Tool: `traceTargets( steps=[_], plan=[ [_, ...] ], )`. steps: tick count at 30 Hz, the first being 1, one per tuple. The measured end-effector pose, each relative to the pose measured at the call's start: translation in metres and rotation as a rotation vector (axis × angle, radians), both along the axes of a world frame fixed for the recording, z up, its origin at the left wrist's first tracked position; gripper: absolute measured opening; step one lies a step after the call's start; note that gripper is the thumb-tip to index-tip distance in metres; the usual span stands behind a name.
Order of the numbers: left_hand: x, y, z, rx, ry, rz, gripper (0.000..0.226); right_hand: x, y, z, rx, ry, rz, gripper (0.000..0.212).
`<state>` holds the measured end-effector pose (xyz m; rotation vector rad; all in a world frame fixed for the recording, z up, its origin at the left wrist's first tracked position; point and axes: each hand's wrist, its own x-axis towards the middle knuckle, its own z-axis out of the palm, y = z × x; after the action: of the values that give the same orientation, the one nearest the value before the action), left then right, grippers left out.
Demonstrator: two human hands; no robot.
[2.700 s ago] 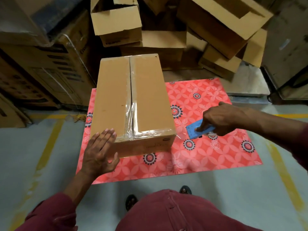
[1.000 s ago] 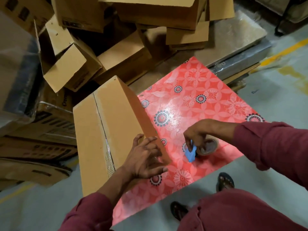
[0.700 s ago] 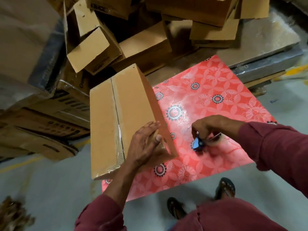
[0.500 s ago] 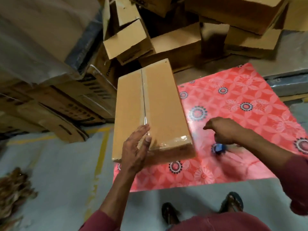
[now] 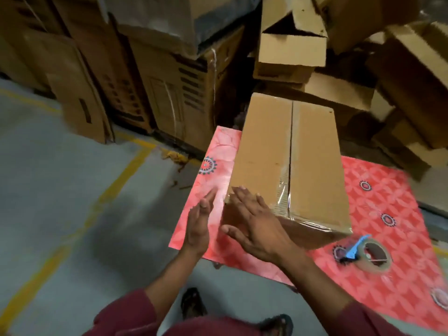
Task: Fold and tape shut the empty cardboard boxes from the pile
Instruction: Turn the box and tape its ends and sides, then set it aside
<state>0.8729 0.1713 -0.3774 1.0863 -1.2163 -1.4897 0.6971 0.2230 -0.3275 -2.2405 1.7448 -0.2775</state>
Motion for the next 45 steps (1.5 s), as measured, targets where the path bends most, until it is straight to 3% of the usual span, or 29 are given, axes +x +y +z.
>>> traceTargets(
  steps=[3,6,9,14,20,24,27,30,32,36,41,45],
  plan=[
    [-0.002,0.008,-0.014,0.068,0.017,-0.107,0.076,-0.007,0.006,-0.007,0.054,0.224,-0.047,0.090],
    [-0.002,0.009,-0.020,0.074,0.014,-0.191,0.075,-0.025,0.024,-0.010,0.071,0.307,-0.197,0.091],
    [0.002,0.004,-0.020,0.063,0.049,-0.188,0.074,-0.037,0.034,-0.005,0.107,0.300,-0.278,0.094],
    [-0.004,-0.002,-0.019,-0.104,0.060,-0.191,0.088,-0.013,0.008,0.003,0.062,0.212,-0.192,0.099],
    [-0.010,-0.004,-0.034,-0.211,-0.118,-0.250,0.100,0.002,0.004,-0.011,0.063,0.285,-0.135,0.099],
    [0.000,-0.001,-0.062,-0.073,-0.246,-0.365,0.108,0.007,0.004,-0.010,0.061,0.296,-0.145,0.102],
    [0.019,-0.006,-0.074,-0.077,-0.375,-0.490,0.119,0.008,0.003,-0.009,0.049,0.312,-0.137,0.104],
    [0.030,-0.029,-0.051,-0.249,-0.344,-0.329,0.105,0.009,0.003,-0.011,0.047,0.303,-0.140,0.106],
    [0.020,-0.043,-0.023,-0.488,-0.301,-0.229,0.092,0.007,0.004,-0.012,0.024,0.248,-0.143,0.107],
    [-0.025,-0.034,0.034,-0.818,-0.315,-0.331,0.081,-0.011,0.020,-0.006,-0.102,0.036,-0.252,0.097],
    [-0.094,0.002,0.055,-0.912,-0.344,-0.555,0.066,-0.062,0.076,0.000,-0.407,-0.359,-0.580,0.077],
    [-0.150,0.024,0.065,-0.973,-0.384,-0.697,0.067,-0.111,0.121,0.007,-0.543,-0.679,-0.969,0.070]
  ],
)
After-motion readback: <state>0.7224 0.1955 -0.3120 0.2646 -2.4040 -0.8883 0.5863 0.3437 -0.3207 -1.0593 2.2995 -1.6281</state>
